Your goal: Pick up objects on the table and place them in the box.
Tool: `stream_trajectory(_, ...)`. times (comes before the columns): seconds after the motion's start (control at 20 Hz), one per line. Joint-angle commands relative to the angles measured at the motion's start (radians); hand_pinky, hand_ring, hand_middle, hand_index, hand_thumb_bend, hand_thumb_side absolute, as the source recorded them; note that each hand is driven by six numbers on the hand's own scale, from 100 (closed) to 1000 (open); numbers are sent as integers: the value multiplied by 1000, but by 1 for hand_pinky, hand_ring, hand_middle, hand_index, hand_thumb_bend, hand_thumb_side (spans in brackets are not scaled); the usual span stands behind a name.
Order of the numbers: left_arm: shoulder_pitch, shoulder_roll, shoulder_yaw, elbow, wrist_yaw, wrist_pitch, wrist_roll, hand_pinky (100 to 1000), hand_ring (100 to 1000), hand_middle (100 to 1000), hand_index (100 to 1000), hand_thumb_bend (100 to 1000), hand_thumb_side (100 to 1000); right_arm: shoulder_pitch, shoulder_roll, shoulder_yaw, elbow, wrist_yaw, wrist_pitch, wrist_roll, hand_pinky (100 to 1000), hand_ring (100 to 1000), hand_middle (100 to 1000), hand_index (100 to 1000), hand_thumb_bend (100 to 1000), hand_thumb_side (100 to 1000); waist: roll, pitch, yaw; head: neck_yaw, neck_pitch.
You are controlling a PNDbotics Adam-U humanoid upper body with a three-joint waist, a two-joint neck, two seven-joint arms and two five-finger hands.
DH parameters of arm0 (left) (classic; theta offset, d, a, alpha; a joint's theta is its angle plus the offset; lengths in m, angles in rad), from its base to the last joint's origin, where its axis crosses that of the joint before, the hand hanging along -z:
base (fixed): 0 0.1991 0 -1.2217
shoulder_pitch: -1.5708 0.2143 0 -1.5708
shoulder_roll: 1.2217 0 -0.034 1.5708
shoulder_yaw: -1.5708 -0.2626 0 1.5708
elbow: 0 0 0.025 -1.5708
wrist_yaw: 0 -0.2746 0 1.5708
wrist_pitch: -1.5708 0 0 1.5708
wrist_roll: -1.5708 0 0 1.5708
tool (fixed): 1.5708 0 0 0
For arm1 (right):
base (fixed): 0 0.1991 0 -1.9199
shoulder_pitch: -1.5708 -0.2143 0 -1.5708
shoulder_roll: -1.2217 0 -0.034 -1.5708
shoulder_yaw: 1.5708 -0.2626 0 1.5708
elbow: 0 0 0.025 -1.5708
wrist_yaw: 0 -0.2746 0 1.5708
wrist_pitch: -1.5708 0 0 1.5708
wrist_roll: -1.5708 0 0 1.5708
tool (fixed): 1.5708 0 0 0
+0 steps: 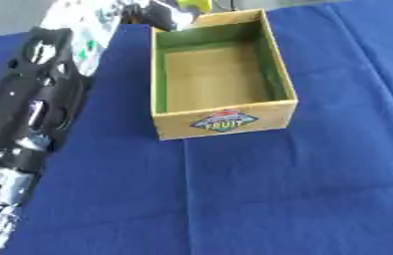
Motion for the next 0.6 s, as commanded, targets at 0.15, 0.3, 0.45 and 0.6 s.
stream_trajectory(0.15, -27, -40, -15, 21, -93, -8, 13, 282, 479, 357, 505, 100, 383, -19, -17, -1, -19, -24, 0, 11, 704, 720, 551, 790, 100, 1000, -9, -23, -6, 17, -5)
stream_trajectory(0.3, -21, -73, -25, 52, -119, -31, 4, 300, 482, 359, 508, 100, 389, -27, -14, 0, -19, -30, 1, 13, 707, 721, 551, 790, 100, 1000, -10, -21, -10, 19, -14)
stream_trajectory(0.45, -10, -94, -29, 76, -132, -46, -3, 313, 486, 363, 513, 100, 396, -33, -12, 1, -19, -35, 2, 14, 706, 721, 551, 791, 100, 1000, -12, -19, -14, 9, -21)
stream_trajectory(0.6, 0, -107, -32, 105, -154, -46, -12, 322, 491, 371, 522, 100, 400, -34, -10, 0, -19, -37, 3, 14, 706, 721, 551, 790, 100, 1000, -13, -17, -16, -4, -23)
